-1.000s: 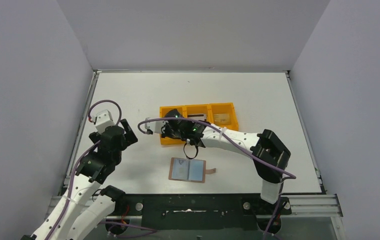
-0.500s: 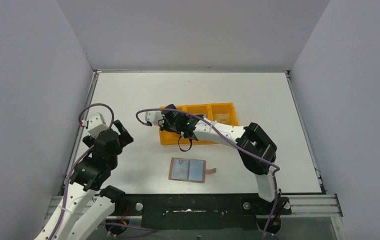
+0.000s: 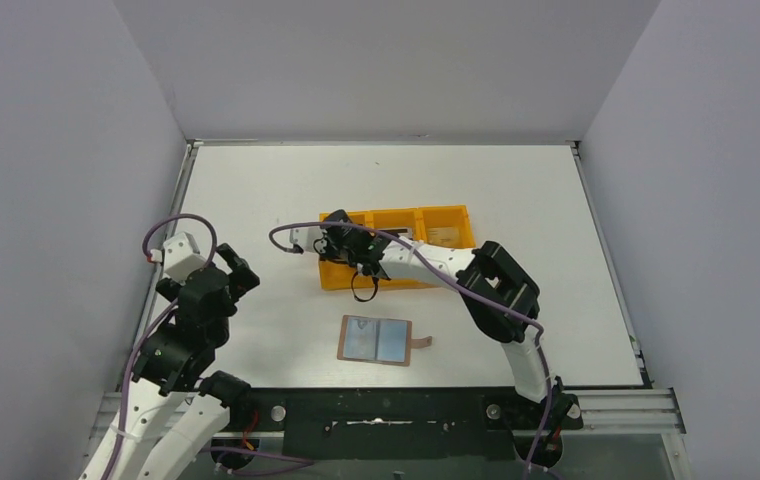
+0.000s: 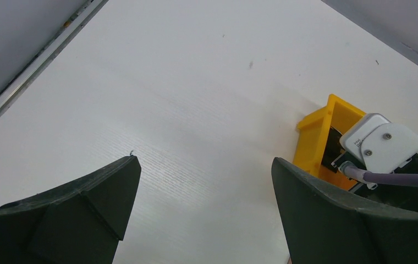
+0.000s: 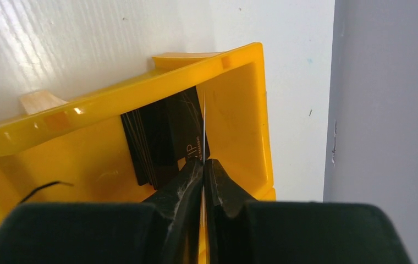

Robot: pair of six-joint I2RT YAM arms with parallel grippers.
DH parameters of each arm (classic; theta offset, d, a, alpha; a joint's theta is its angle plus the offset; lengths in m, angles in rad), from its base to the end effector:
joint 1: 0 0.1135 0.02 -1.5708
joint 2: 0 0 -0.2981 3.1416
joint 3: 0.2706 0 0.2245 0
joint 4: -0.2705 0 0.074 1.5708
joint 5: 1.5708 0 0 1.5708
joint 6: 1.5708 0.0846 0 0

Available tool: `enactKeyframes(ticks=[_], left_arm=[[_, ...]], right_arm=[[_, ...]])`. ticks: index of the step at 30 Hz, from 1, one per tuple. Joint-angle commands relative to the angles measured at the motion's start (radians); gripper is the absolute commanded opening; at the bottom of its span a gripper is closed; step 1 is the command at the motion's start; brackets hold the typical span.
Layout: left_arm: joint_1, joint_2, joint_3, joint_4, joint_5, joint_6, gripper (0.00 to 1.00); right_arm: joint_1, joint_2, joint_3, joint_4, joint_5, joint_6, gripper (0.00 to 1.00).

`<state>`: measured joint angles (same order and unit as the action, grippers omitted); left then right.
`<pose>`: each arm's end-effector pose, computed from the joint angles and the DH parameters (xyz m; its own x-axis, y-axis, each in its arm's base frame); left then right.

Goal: Take the credit cards out of the card holder

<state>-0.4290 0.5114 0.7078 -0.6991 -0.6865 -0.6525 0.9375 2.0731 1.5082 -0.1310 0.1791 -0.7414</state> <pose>0.0975 0.0144 0.2933 -0.2367 -0.4081 -0.8817 -0.4117 0.8641 -0.2895 0.3075 0.3934 0.2089 0.2012 -0.8488 -0.4890 -0.7815 0.1619 -0.6026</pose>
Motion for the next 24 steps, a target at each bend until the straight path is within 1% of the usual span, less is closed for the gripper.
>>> enactKeyframes(ticks=[1,12,15,18,24], left_arm=[[0.007,-0.027,0.050,0.011,-0.038,-0.020,0.91],[0.007,-0.016,0.049,0.012,-0.029,-0.020,0.92],[0.007,-0.013,0.049,0.011,-0.028,-0.019,0.92],[0.007,-0.014,0.048,0.012,-0.027,-0.018,0.92],[0.008,-0.011,0.047,0.015,-0.022,-0.019,0.92]], right_arm=[[-0.019,0.017,0.023,0.082,0.013,-0.062,0.06],[-0.025,0.047,0.003,0.088,-0.046,-0.110,0.09],[-0.024,0.049,-0.004,0.081,-0.048,-0.114,0.12],[-0.026,0.054,-0.007,0.068,-0.058,-0.122,0.17],[-0.030,0.053,-0.005,0.045,-0.080,-0.113,0.20]])
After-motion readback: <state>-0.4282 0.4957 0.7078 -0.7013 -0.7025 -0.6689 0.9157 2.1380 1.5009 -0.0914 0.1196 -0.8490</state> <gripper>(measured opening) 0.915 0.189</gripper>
